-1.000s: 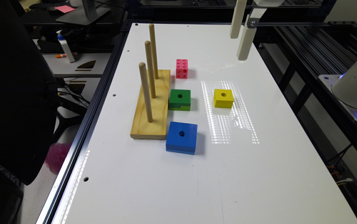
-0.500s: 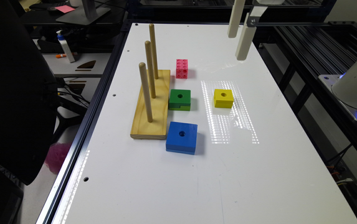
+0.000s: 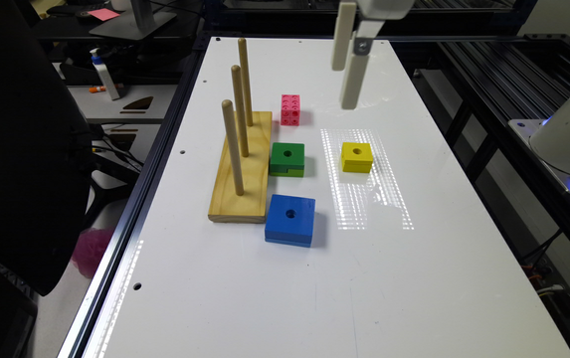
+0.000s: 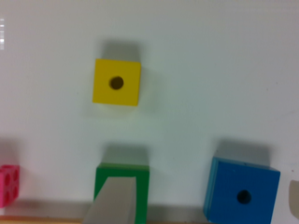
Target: Pick up blue block.
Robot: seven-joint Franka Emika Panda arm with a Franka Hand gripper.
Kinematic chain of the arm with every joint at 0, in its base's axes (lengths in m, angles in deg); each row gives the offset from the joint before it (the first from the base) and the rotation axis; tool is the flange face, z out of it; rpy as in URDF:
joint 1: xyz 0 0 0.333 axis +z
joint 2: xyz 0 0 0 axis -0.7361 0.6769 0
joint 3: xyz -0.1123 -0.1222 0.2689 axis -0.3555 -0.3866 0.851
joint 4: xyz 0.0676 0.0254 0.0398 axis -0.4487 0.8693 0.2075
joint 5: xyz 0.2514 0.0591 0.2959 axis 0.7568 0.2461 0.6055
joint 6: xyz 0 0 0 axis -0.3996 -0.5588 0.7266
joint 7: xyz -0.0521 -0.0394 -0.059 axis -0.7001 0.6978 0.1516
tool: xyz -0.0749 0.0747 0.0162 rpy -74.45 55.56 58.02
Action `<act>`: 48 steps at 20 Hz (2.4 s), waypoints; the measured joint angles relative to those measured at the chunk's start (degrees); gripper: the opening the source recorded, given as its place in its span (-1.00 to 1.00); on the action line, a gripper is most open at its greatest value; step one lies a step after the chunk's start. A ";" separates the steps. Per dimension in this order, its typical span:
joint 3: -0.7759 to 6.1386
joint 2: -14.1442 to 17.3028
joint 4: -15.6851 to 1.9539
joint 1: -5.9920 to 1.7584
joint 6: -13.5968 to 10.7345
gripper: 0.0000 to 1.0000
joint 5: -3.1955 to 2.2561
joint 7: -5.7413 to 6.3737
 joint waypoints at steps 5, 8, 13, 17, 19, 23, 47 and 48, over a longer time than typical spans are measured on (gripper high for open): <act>1.11 2.12 -2.12 0.04 0.00 1.00 0.00 1.08; 2.44 2.13 -2.23 0.05 0.00 1.00 0.00 2.49; 3.48 2.13 -2.42 0.05 0.00 1.00 0.00 3.52; 3.73 2.13 -2.60 0.04 0.00 1.00 0.00 3.70; 3.98 2.14 -2.68 0.04 0.00 1.00 0.00 3.94; 4.71 2.35 -3.01 0.04 0.00 1.00 0.00 4.60; 4.86 15.50 -3.41 -0.06 11.05 1.00 -0.37 5.02; 4.82 16.28 -3.42 -0.07 11.83 1.00 -0.46 5.02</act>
